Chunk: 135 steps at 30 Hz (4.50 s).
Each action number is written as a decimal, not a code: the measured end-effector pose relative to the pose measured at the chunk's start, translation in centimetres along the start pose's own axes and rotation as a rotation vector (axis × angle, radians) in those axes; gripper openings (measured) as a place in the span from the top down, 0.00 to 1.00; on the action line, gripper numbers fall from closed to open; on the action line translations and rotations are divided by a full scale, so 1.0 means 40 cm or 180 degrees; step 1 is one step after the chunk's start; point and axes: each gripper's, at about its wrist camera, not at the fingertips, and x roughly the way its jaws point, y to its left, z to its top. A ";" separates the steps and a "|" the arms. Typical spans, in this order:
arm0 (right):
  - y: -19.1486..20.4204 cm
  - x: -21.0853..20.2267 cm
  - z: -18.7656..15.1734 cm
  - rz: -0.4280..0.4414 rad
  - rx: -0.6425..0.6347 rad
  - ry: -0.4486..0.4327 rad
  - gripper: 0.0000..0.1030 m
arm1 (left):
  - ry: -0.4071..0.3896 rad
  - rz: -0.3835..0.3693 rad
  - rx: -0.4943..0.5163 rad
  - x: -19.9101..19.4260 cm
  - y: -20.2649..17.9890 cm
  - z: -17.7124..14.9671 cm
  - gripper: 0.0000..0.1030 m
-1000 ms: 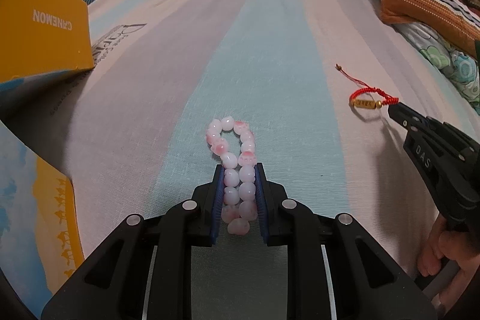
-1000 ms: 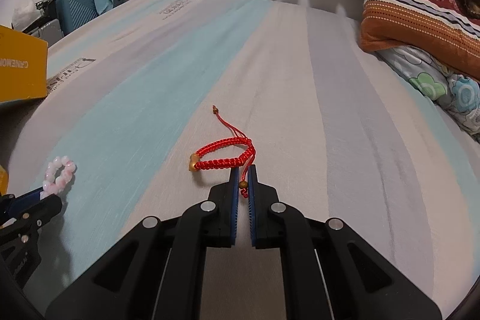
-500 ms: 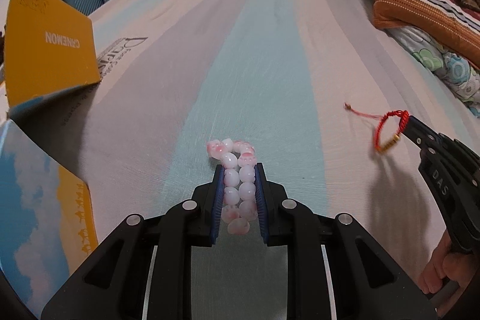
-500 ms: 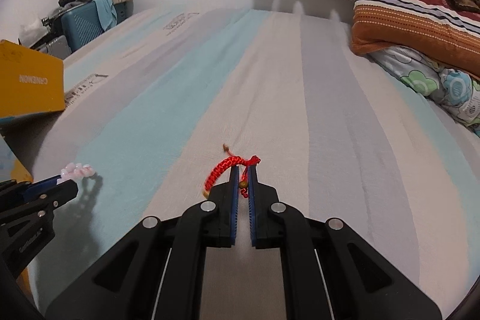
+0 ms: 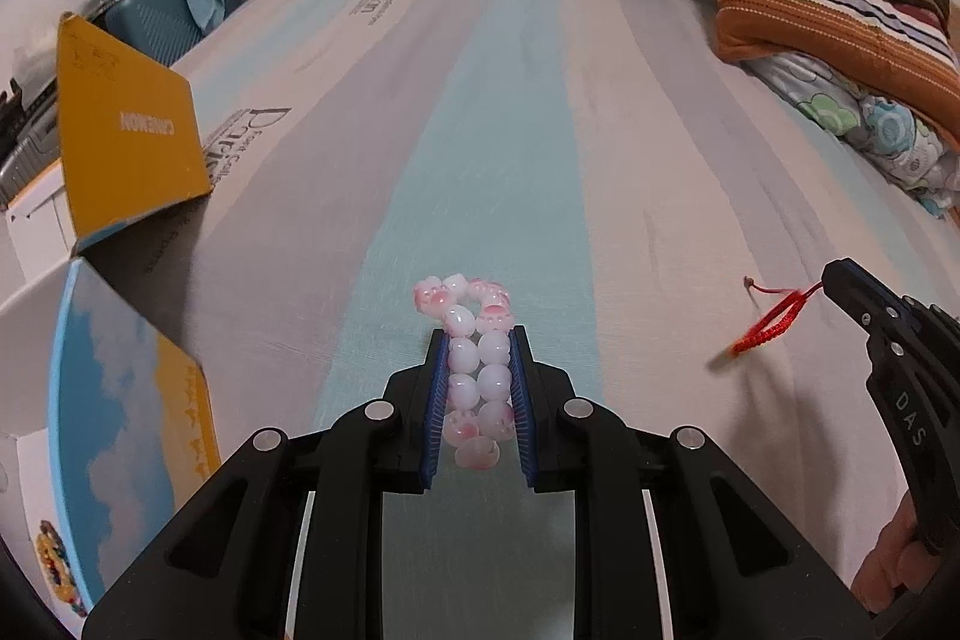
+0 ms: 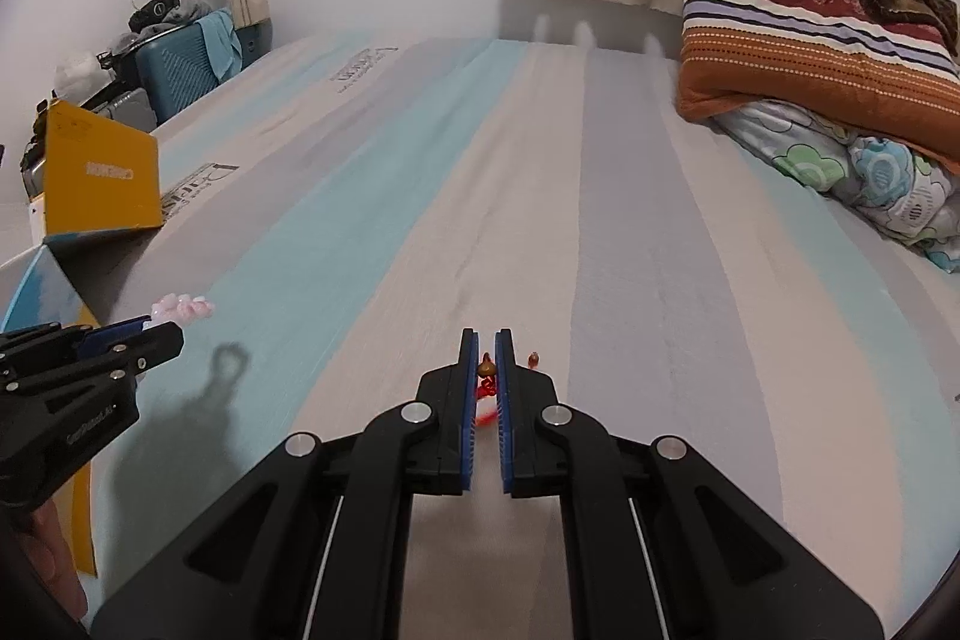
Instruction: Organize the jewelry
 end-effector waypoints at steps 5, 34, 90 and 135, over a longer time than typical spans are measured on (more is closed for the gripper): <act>-0.022 -0.040 -0.016 0.0016 0.0053 0.0028 0.95 | 0.0001 -0.0002 0.0012 -0.043 0.005 -0.022 0.82; 0.017 -0.325 -0.005 0.0296 0.0052 0.0142 0.95 | -0.0071 -0.0096 0.0067 -0.308 0.042 -0.087 0.82; 0.810 -0.400 0.052 0.1218 -0.0939 0.0248 0.95 | -0.0001 0.0649 -0.0978 -0.517 0.796 -0.295 0.82; 0.853 -0.394 -0.077 0.1066 -0.0741 0.0235 0.07 | -0.0143 0.0767 -0.1054 -0.534 0.798 -0.382 0.06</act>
